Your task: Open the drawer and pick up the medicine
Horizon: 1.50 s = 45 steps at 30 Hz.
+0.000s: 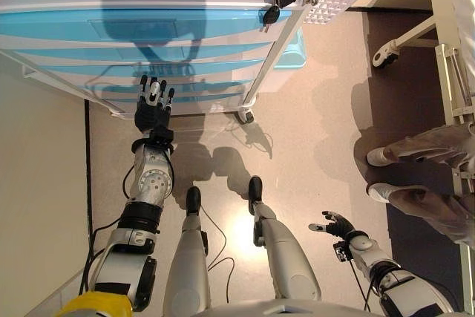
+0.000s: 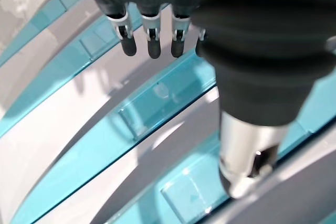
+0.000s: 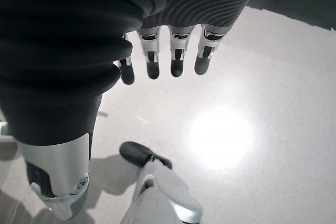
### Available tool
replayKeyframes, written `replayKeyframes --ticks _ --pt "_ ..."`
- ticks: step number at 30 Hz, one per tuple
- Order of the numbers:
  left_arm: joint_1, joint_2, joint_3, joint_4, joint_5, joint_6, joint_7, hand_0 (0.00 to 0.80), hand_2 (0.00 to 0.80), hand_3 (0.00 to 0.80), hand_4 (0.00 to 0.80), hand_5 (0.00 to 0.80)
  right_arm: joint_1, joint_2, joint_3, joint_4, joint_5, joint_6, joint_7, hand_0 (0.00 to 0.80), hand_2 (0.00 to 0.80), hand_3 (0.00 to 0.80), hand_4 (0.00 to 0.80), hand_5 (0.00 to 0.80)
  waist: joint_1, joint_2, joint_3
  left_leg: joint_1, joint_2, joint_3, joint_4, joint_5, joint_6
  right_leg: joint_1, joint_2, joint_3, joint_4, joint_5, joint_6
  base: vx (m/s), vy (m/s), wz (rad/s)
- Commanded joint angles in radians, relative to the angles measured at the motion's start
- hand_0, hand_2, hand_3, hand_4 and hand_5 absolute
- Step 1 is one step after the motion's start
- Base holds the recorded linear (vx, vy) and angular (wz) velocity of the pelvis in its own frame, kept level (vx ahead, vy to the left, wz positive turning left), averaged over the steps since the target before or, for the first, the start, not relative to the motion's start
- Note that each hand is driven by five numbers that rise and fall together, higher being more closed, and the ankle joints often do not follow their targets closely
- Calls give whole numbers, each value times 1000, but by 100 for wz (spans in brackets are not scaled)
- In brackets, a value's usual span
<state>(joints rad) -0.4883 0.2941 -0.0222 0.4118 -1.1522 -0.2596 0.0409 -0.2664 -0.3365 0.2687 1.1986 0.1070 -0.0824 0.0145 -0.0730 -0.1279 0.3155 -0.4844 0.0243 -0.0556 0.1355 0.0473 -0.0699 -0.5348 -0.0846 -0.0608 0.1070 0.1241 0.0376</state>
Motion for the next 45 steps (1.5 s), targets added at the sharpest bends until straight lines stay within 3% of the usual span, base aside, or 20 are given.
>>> replayKeyframes --ticks 1,19,45 --pt "-178 96 13 -159 48 -93 -60 0 0 0 0 0 54 -51 37 31 -19 8 -3 0 0 0 0 0 -30 2 -109 -106 -58 -46 96 -58 50 -13 -13 -19 50 -26 57 0 0 0" --pt "-161 79 13 -148 36 -88 -62 0 0 0 0 0 59 -50 38 28 -17 7 -2 0 0 0 0 0 -30 -13 -107 -99 -56 -43 90 -56 51 -3 -10 -21 40 -28 61 13 0 0" --pt "-160 95 27 -123 45 -85 -35 0 0 0 0 0 55 -48 40 22 -19 13 -1 0 0 0 0 0 -33 -8 -108 -105 -61 -26 111 -78 56 2 -10 -14 44 -39 61 24 3 0"
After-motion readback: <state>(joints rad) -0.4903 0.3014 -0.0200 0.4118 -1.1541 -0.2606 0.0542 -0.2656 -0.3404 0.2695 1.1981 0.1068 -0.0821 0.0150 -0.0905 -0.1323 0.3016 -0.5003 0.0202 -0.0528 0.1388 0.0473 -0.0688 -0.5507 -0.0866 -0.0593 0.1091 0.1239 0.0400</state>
